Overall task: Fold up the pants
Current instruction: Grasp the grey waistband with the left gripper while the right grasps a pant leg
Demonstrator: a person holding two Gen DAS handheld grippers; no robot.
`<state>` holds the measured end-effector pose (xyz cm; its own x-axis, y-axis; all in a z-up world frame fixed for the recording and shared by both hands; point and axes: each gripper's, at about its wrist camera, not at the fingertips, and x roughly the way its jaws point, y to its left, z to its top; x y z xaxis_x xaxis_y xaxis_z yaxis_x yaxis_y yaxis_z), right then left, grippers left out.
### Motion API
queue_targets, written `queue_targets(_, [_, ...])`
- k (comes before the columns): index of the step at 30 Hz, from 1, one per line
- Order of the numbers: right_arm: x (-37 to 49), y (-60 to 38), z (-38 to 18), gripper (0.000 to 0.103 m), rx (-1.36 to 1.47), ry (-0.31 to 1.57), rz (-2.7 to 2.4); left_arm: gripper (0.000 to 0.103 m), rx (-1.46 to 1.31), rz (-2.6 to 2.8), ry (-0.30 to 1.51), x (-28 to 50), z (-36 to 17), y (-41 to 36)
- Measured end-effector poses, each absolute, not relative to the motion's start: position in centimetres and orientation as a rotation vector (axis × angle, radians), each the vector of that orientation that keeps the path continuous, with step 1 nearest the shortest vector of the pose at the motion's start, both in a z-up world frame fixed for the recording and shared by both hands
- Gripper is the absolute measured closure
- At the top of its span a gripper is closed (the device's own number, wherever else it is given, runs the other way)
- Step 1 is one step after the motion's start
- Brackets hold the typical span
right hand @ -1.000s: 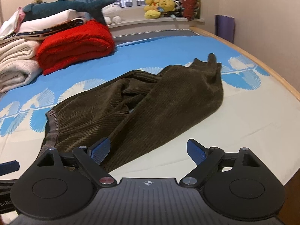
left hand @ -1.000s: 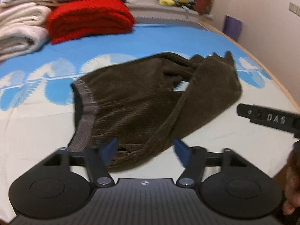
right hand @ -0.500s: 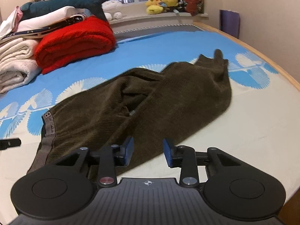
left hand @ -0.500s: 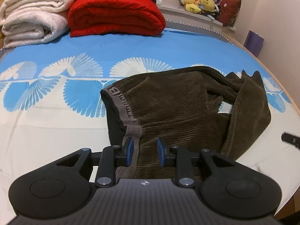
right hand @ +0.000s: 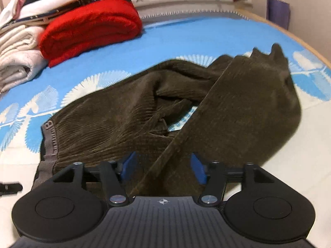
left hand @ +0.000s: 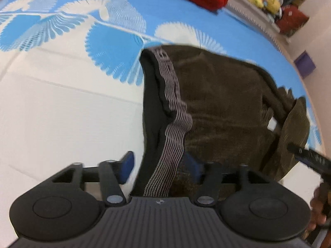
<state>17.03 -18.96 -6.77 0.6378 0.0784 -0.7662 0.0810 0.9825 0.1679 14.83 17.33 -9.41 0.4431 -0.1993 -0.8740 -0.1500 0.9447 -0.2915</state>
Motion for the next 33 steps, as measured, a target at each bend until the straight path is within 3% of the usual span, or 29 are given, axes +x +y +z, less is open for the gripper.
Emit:
queue_targets(2, [18.5, -18.8, -8.2, 0.034, 0.224, 0.940, -0.003, 0.027, -0.312, -0.027, 1.149, 15.3, -10.1, 16.6])
queue_targets(8, [20.1, -18.0, -11.3, 0.035, 0.225, 1.049, -0.045, 0.024, -0.291, -0.054, 1.204, 16.3, -12.0, 15.6])
queue_targets(11, [20.0, -17.8, -11.9, 0.046, 0.189, 1.062, -0.074, 0.026, -0.271, -0.064, 1.227, 16.6, -12.8, 15.3])
queue_targets(12, [19.9, -17.8, -11.9, 0.057, 0.168, 1.063, -0.083, 0.028, -0.264, -0.070, 1.235, 16.6, -13.0, 15.1])
queue_targets(15, [19.0, -17.9, -11.4, 0.085, 0.122, 1.046, -0.097, 0.041, -0.206, -0.075, 1.245, 16.7, -13.5, 14.1])
queue_targets(16, [18.4, -18.2, -11.0, 0.089, 0.125, 1.044, -0.094, 0.047, -0.180, -0.076, 1.240, 16.6, -13.5, 13.8])
queue_targets(19, [17.3, -19.1, -9.8, 0.093, 0.146, 1.034, -0.082, 0.059, -0.149, -0.071, 1.213, 16.2, -13.2, 13.4])
queue_targets(23, [15.7, -20.2, -8.0, 0.094, 0.134, 1.007, -0.052, 0.089, -0.172, -0.053, 1.155, 15.3, -11.5, 13.7])
queue_targets(33, [10.9, -17.8, -4.9, 0.095, -0.155, 0.918, 0.194, 0.096, -0.168, 0.015, 0.975, 12.8, -5.6, 13.8])
